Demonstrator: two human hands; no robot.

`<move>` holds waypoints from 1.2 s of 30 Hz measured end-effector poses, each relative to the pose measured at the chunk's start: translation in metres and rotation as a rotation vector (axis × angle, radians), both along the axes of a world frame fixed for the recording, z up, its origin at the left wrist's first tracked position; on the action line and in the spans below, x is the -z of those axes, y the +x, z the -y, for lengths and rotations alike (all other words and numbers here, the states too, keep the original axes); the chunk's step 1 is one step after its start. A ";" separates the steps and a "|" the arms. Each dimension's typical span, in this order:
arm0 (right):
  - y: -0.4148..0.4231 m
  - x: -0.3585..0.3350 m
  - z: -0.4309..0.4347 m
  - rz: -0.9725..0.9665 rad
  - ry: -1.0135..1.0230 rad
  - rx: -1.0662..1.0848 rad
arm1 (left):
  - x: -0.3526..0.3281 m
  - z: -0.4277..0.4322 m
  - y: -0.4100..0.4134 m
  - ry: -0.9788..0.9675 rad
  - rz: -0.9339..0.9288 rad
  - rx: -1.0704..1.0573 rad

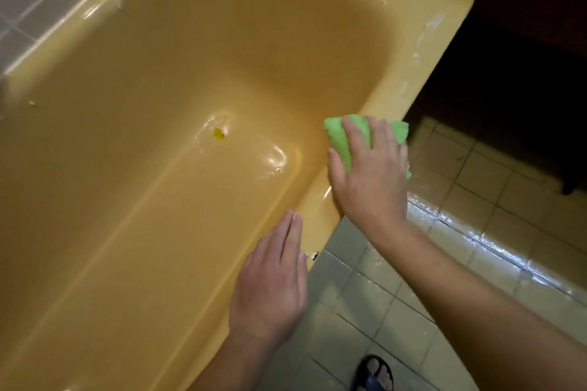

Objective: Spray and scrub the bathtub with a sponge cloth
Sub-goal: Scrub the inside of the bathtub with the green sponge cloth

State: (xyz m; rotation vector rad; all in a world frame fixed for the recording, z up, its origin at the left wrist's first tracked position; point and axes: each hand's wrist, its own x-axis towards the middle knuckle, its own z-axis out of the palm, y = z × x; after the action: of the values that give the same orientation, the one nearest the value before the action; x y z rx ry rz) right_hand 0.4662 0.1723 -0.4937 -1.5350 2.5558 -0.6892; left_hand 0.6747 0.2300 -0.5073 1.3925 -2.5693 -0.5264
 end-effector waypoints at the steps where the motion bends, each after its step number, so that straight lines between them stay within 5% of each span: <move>1: 0.014 0.000 -0.015 -0.005 -0.002 -0.084 | 0.001 0.001 -0.002 -0.010 0.006 -0.008; 5: -0.004 0.003 -0.013 -0.048 -0.022 -0.260 | -0.003 0.004 -0.011 -0.043 0.043 -0.029; 12: -0.051 -0.001 0.060 -0.021 0.069 0.076 | -0.002 0.009 -0.021 -0.034 0.075 -0.011; 19: -0.018 -0.001 -0.003 -0.019 -0.016 -0.251 | -0.005 0.016 -0.031 0.050 0.083 0.003; 27: -0.092 -0.006 0.092 -0.122 0.205 0.089 | -0.008 0.022 -0.038 0.062 0.099 0.003; 33: -0.056 -0.006 0.018 -0.063 0.036 -0.225 | -0.012 0.025 -0.045 0.086 0.087 0.012; 36: -0.088 -0.002 0.052 -0.066 0.029 -0.093 | -0.013 0.027 -0.047 0.081 0.084 0.028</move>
State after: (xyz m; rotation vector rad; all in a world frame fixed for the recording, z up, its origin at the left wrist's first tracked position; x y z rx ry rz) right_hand 0.3780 0.1204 -0.4913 -1.6819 2.5096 -0.5987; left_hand 0.6280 0.2034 -0.4940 1.4364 -2.6650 -0.5945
